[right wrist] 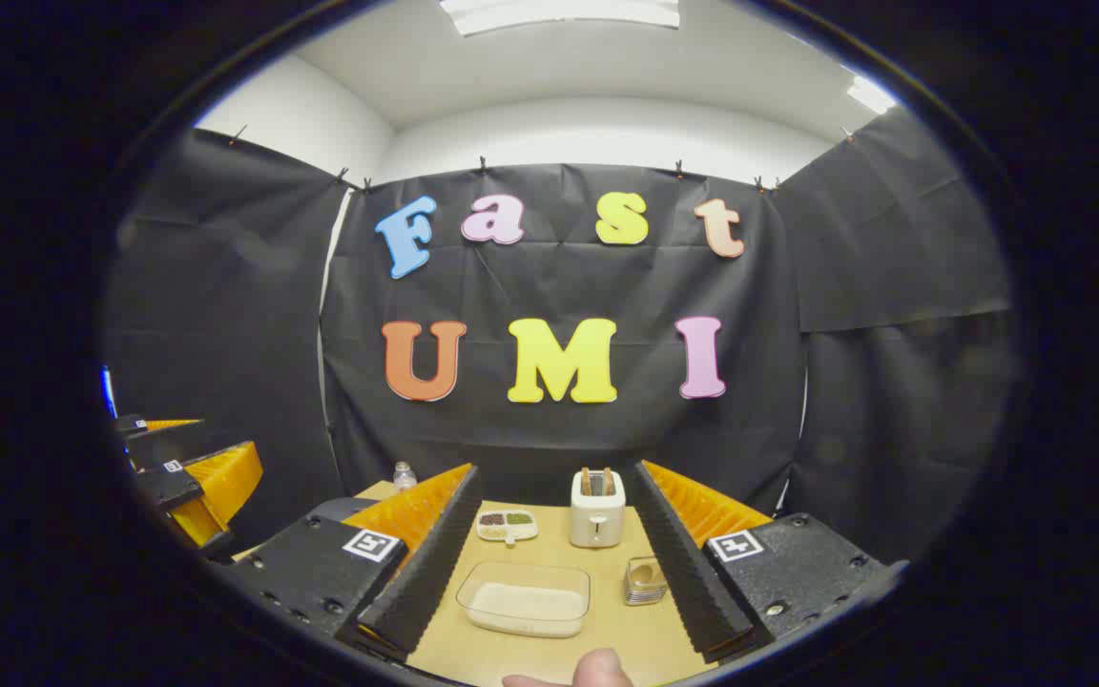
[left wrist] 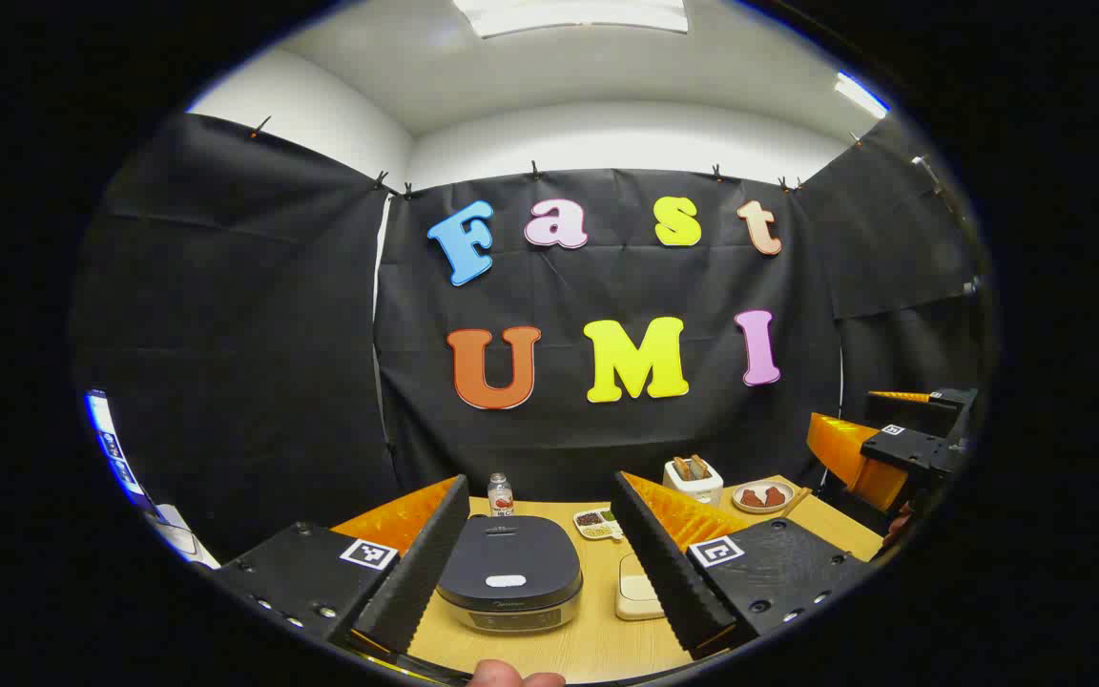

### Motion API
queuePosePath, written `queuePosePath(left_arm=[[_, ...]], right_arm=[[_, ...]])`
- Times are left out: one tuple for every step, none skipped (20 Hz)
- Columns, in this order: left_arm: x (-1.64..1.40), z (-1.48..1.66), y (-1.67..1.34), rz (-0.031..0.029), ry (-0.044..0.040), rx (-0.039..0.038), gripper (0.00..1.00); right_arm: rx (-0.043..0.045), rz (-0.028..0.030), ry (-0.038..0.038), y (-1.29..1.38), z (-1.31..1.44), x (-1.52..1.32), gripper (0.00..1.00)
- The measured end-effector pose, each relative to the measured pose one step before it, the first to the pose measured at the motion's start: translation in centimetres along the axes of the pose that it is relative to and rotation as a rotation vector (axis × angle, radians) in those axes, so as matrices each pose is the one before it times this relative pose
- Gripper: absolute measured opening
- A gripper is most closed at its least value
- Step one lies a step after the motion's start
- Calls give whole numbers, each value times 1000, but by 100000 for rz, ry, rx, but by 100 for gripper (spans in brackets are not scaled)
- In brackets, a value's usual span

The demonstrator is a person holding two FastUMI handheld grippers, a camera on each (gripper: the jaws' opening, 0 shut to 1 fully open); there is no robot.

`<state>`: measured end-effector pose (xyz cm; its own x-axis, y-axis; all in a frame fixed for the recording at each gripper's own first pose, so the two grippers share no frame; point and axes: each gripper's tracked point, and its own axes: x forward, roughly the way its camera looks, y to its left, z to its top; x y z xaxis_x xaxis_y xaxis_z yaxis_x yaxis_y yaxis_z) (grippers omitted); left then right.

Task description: Close the left gripper, press the button to open the rice cooker; take a wooden spoon from the chopstick holder with the right hand, scoop a spoonful of rice and pour it into the rice cooker, then put the wooden spoon back into the chopstick holder.

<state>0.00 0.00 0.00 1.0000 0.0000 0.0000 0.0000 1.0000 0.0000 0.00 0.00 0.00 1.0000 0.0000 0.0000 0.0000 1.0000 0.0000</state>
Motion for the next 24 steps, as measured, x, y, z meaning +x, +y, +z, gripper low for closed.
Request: queuePosePath(left_arm=[[-12,-229,171,149,452,-149,95],[45,10,26,116,97,-205,95],[91,28,-39,-140,100,-379,95],[-57,76,66,105,-125,-332,95],[-22,67,160,275,-141,-187,95],[138,-61,16,218,-21,-487,95],[136,-114,55,167,584,-761,95],[-61,-50,-51,92,489,-522,95],[62,-68,164,179,255,-211,95],[22,47,109,148,-93,-30,95],[16,97,127,206,-120,118,95],[9,-16,27,83,85,148,95],[134,-197,13,256,595,-38,95],[43,-66,102,165,484,-246,95],[-40,82,-43,0,169,-101,95],[-7,116,71,108,-130,-70,96],[-8,93,40,0,-288,-28,96],[-14,166,128,124,-243,117,96],[36,-83,11,201,-96,166,96],[35,-25,142,375,11,-59,95],[100,42,-26,171,179,-304,95],[86,41,-92,155,117,-178,95],[65,20,121,249,138,92,95],[98,-26,77,237,151,32,95]], right_arm=[[323,-557,-308,-239,127,37,100],[111,-381,-360,-211,80,-49,100],[-59,-433,-356,-219,152,-48,100],[50,-435,-368,-240,-1,145,100],[294,-108,-43,-201,44,61,100],[464,222,195,63,-185,84,100],[251,-322,385,-164,-103,46,100],[-158,-199,656,-157,-199,112,100],[-241,-391,-14,-232,-22,8,100],[-200,-400,-393,-200,190,-109,100],[-168,-448,-477,-142,211,-17,100],[-50,-295,-373,-116,33,15,100],[172,-119,-181,-23,68,-10,100],[204,16,230,-78,-117,13,100],[196,34,256,25,-41,-84,100],[26,20,309,-37,-173,113,100],[-6,-38,72,-57,-40,-4,100],[30,-35,-144,-31,43,-78,100],[19,-139,-324,-88,98,-15,100],[228,368,10,0,-71,104,100],[353,516,390,78,-113,90,100],[374,552,627,48,-222,102,100],[96,150,338,-112,-8,-17,100],[48,-315,-371,-289,135,72,100]])
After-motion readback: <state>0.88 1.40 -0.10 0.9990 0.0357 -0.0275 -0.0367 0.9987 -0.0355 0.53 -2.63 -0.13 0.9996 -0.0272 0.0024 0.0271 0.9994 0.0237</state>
